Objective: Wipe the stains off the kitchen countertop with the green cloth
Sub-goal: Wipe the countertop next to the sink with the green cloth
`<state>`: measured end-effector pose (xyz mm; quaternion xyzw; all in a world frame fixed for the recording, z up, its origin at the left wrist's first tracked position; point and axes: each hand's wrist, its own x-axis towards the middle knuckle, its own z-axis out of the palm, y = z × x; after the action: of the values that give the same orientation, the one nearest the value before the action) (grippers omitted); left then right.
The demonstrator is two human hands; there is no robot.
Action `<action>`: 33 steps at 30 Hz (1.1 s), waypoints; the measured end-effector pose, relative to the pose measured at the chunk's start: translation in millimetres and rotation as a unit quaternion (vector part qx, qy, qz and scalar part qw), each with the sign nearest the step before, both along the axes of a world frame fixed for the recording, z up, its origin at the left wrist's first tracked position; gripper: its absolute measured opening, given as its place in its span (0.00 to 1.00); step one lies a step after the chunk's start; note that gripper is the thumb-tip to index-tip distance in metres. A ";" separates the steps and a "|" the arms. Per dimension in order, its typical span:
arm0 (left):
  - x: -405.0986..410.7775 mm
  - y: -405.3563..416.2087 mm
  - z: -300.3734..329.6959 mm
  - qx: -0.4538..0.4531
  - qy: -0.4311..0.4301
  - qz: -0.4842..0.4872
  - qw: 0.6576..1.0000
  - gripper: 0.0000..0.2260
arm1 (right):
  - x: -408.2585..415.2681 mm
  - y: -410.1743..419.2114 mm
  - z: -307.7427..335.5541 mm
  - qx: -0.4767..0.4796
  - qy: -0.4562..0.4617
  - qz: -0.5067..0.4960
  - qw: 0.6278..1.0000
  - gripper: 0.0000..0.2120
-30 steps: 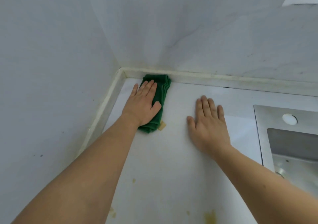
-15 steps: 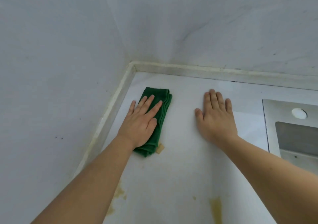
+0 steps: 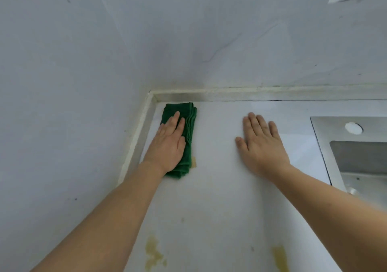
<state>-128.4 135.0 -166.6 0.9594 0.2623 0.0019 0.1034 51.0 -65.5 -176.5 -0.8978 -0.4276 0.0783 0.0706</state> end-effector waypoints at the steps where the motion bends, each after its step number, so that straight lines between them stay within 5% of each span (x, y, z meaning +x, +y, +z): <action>1: -15.9 -12.5 0.8 -0.025 0.002 -0.002 1.000 0.26 | -0.3 -0.6 1.1 -0.001 0.002 0.001 1.000 0.32; 7: -81.2 -59.1 5.8 0.026 0.059 0.068 0.996 0.34 | -3.3 -1.1 3.1 -0.005 0.009 -0.002 1.000 0.32; 19: 33.0 49.9 1.8 0.053 0.041 0.071 0.995 0.26 | 1.1 0.1 -4.3 0.009 -0.013 -0.006 1.000 0.33; 29: -85.2 -55.0 7.3 0.022 0.094 0.038 0.995 0.35 | -1.7 -0.3 2.7 -0.002 0.005 0.002 1.000 0.32; 33: -57.8 -51.6 8.4 0.001 0.077 0.100 0.992 0.35 | -1.3 0.0 0.4 -0.001 -0.001 -0.002 1.000 0.32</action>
<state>-186.2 83.5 -158.1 0.9257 0.3644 -0.0610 0.0812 49.8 -65.5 -176.2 -0.8986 -0.4263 0.0775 0.0692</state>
